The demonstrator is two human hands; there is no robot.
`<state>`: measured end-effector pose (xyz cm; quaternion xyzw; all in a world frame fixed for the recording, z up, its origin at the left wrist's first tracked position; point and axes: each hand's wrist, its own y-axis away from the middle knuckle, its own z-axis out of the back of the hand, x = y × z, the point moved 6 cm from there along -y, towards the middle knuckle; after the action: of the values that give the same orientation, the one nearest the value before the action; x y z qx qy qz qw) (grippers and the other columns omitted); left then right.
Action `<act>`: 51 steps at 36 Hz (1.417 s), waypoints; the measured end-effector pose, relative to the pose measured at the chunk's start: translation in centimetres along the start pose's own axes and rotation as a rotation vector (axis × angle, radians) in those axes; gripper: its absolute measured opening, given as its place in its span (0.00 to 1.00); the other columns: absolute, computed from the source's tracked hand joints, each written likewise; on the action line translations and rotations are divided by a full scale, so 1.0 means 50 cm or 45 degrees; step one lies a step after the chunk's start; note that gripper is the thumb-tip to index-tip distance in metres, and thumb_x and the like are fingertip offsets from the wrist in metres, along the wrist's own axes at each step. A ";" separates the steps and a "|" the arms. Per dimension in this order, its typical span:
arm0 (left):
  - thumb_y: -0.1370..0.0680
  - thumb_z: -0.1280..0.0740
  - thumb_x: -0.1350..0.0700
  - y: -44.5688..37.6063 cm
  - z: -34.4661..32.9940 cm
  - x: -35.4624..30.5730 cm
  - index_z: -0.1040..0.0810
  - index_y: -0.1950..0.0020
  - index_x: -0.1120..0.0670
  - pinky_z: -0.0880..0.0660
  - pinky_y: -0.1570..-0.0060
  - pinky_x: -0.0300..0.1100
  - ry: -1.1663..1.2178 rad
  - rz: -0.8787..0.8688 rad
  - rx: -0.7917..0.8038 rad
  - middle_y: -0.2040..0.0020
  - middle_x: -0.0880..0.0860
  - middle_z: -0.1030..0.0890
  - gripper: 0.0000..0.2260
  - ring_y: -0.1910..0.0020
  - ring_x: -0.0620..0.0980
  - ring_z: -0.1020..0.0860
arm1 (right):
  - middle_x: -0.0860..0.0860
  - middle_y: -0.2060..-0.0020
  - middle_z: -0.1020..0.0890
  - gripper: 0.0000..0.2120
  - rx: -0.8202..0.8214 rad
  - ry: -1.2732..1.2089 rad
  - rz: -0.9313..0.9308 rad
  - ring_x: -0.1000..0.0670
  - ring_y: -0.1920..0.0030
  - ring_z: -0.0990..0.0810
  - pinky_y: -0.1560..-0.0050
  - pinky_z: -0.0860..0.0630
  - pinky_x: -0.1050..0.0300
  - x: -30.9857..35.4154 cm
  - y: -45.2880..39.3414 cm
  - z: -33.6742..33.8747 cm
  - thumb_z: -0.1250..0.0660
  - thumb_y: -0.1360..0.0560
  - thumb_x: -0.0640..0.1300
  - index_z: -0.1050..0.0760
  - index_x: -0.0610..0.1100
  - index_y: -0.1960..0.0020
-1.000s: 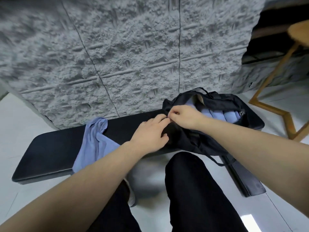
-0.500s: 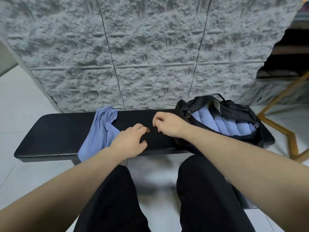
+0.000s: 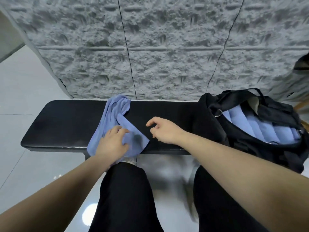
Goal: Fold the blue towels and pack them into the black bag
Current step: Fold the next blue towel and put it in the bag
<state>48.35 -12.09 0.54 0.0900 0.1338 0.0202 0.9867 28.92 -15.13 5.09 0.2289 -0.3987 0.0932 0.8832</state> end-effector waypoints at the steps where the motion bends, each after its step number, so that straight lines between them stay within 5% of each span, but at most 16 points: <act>1: 0.23 0.35 0.53 -0.004 0.002 0.011 0.31 0.29 0.46 0.28 0.53 0.44 -0.010 0.028 -0.021 0.28 0.47 0.35 0.22 0.35 0.52 0.29 | 0.53 0.61 0.20 0.11 0.006 -0.015 -0.005 0.55 0.64 0.24 0.56 0.27 0.58 0.001 -0.010 -0.009 0.40 0.21 0.43 0.25 0.51 0.40; 4: 0.25 0.32 0.51 -0.011 0.006 0.043 0.29 0.30 0.48 0.33 0.36 0.50 0.009 0.110 -0.072 0.26 0.51 0.36 0.23 0.29 0.54 0.35 | 0.50 0.59 0.18 0.11 0.021 -0.060 -0.018 0.52 0.63 0.23 0.55 0.25 0.56 0.004 -0.036 -0.036 0.40 0.22 0.42 0.25 0.50 0.41; 8: 0.25 0.30 0.50 -0.018 0.011 0.073 0.26 0.33 0.49 0.34 0.36 0.53 0.004 0.171 -0.186 0.29 0.52 0.34 0.20 0.32 0.58 0.35 | 0.52 0.62 0.19 0.08 0.028 -0.141 -0.018 0.53 0.65 0.24 0.60 0.25 0.54 0.006 -0.069 -0.068 0.39 0.22 0.42 0.25 0.51 0.46; 14: 0.25 0.33 0.58 -0.039 0.025 0.111 0.30 0.32 0.51 0.27 0.46 0.49 0.450 0.335 -0.325 0.36 0.55 0.30 0.21 0.42 0.58 0.27 | 0.50 0.62 0.19 0.10 -0.007 -0.290 -0.066 0.54 0.64 0.23 0.57 0.25 0.57 -0.002 -0.104 -0.098 0.40 0.22 0.41 0.23 0.48 0.43; 18: 0.24 0.37 0.57 -0.052 0.035 0.120 0.31 0.35 0.50 0.27 0.54 0.47 0.617 0.458 -0.282 0.53 0.48 0.21 0.17 0.54 0.53 0.22 | 0.50 0.63 0.19 0.11 0.011 -0.390 -0.150 0.53 0.65 0.23 0.61 0.26 0.59 -0.029 -0.115 -0.114 0.41 0.21 0.40 0.23 0.48 0.43; 22: 0.23 0.38 0.58 -0.061 0.065 0.087 0.24 0.55 0.49 0.25 0.58 0.48 0.505 0.331 -0.302 0.62 0.48 0.21 0.05 0.60 0.53 0.22 | 0.50 0.63 0.19 0.12 0.027 -0.492 -0.197 0.52 0.66 0.24 0.65 0.27 0.59 -0.034 -0.119 -0.121 0.42 0.21 0.41 0.23 0.50 0.42; 25: 0.23 0.37 0.59 -0.066 0.075 0.056 0.24 0.53 0.51 0.26 0.60 0.50 0.562 0.241 -0.272 0.66 0.51 0.22 0.04 0.63 0.53 0.23 | 0.50 0.61 0.19 0.12 0.039 -0.619 -0.181 0.53 0.66 0.24 0.67 0.28 0.61 -0.021 -0.125 -0.120 0.42 0.21 0.41 0.23 0.50 0.43; 29: 0.22 0.37 0.60 -0.073 0.080 0.006 0.24 0.50 0.55 0.31 0.67 0.41 0.671 0.142 -0.264 0.71 0.47 0.29 0.04 0.71 0.43 0.31 | 0.49 0.57 0.17 0.10 0.080 -0.903 -0.232 0.51 0.63 0.22 0.64 0.25 0.59 -0.016 -0.130 -0.121 0.38 0.20 0.54 0.23 0.50 0.45; 36: 0.21 0.37 0.58 -0.084 0.078 -0.104 0.23 0.48 0.49 0.33 0.67 0.33 0.926 0.040 -0.261 0.74 0.35 0.26 0.06 0.72 0.35 0.28 | 0.51 0.54 0.15 0.31 0.093 -1.250 -0.326 0.51 0.55 0.17 0.52 0.21 0.54 -0.030 -0.150 -0.088 0.36 0.32 0.74 0.16 0.48 0.49; 40: 0.20 0.36 0.58 -0.091 0.066 -0.162 0.23 0.55 0.50 0.31 0.65 0.38 0.949 -0.054 -0.205 0.74 0.41 0.27 0.05 0.72 0.39 0.29 | 0.52 0.65 0.18 0.19 0.117 -1.380 -0.309 0.52 0.60 0.18 0.55 0.23 0.56 -0.027 -0.147 -0.073 0.33 0.25 0.62 0.20 0.50 0.68; 43: 0.21 0.36 0.58 -0.085 0.049 -0.175 0.21 0.58 0.49 0.27 0.60 0.41 1.009 -0.063 -0.188 0.68 0.49 0.23 0.08 0.67 0.41 0.26 | 0.48 0.65 0.16 0.09 -0.035 -1.527 -0.324 0.50 0.61 0.16 0.53 0.21 0.54 -0.036 -0.147 -0.051 0.32 0.23 0.48 0.17 0.45 0.57; 46: 0.21 0.36 0.60 -0.073 0.063 -0.149 0.22 0.56 0.46 0.28 0.60 0.33 1.141 -0.023 -0.470 0.61 0.45 0.22 0.09 0.63 0.38 0.24 | 0.43 0.49 0.15 0.14 -0.208 -1.559 -0.325 0.44 0.48 0.16 0.40 0.21 0.46 -0.045 -0.149 -0.029 0.35 0.22 0.45 0.21 0.40 0.40; 48: 0.21 0.37 0.60 -0.080 0.067 -0.112 0.23 0.52 0.49 0.30 0.60 0.30 1.229 0.108 -0.601 0.55 0.48 0.22 0.06 0.63 0.37 0.26 | 0.42 0.48 0.15 0.14 -0.260 -1.595 -0.374 0.42 0.47 0.16 0.41 0.22 0.45 -0.051 -0.146 -0.019 0.36 0.23 0.44 0.20 0.40 0.40; 51: 0.22 0.39 0.61 -0.107 0.040 -0.079 0.28 0.47 0.50 0.28 0.54 0.36 1.000 0.196 -0.461 0.49 0.50 0.25 0.07 0.59 0.40 0.26 | 0.42 0.52 0.16 0.14 -0.308 -1.658 -0.406 0.41 0.51 0.17 0.46 0.21 0.47 -0.061 -0.146 -0.012 0.37 0.28 0.40 0.20 0.41 0.46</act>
<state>45.18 -17.97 2.50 -0.0893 0.4861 0.1494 0.8564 29.82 -21.22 0.06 0.1940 -0.8180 -0.2403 0.4854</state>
